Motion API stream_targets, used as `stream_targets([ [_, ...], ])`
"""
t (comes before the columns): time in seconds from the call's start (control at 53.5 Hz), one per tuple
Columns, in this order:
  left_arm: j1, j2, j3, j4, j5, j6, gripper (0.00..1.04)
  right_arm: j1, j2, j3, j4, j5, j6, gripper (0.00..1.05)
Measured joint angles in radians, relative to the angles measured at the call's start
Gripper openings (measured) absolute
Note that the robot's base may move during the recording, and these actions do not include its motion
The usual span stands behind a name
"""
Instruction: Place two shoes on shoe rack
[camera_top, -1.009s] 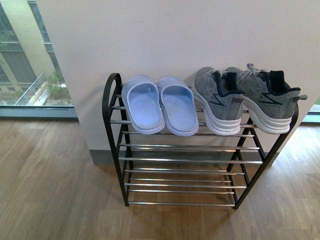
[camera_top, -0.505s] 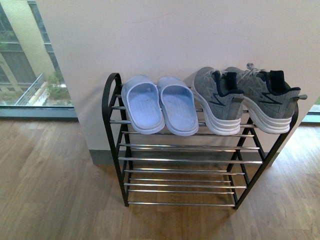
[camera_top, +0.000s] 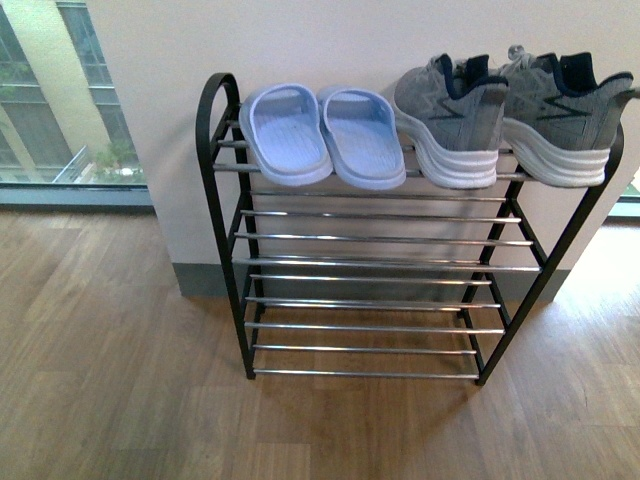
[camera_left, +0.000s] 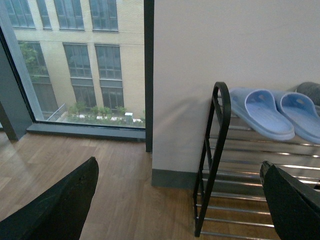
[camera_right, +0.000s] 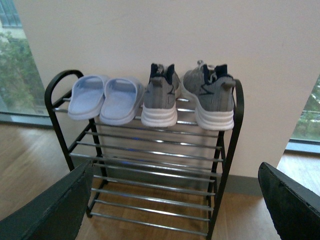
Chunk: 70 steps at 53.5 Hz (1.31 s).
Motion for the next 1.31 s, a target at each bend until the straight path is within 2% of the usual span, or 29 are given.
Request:
stream_targets([
  [1.308, 0.000, 0.000, 0.000, 0.000, 0.000, 0.000, 0.95, 0.000, -0.001, 0.000, 0.000, 0.000, 0.000, 0.95],
])
